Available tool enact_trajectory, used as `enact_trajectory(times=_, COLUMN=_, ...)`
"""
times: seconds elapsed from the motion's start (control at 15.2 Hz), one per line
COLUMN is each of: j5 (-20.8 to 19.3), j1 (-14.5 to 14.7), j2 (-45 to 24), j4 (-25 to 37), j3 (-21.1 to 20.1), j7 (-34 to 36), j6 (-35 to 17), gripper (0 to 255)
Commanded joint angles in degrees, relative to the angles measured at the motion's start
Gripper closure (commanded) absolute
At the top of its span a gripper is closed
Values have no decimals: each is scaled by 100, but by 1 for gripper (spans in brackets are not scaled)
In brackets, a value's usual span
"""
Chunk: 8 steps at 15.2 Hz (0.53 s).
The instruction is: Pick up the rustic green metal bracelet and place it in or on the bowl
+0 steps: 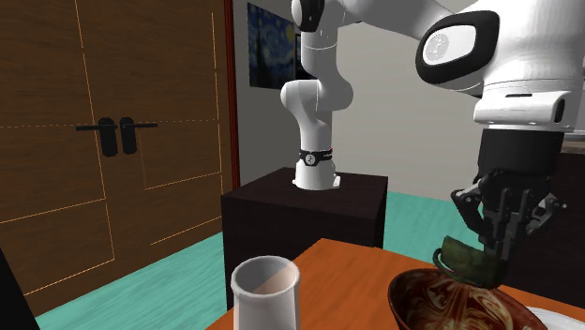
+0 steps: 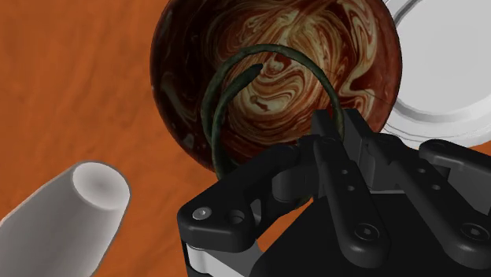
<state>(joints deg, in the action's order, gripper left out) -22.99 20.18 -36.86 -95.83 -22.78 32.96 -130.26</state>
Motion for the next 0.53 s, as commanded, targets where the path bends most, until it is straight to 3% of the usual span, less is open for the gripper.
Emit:
enact_trajectory(times=0.0, j5=-46, j1=27, j2=-100, j4=13, j3=35, j7=33, j6=-84, gripper=255)
enact_trajectory(times=0.46, j5=-219, j1=123, j2=-479, j4=35, j3=178, j7=155, j6=-431, gripper=255)
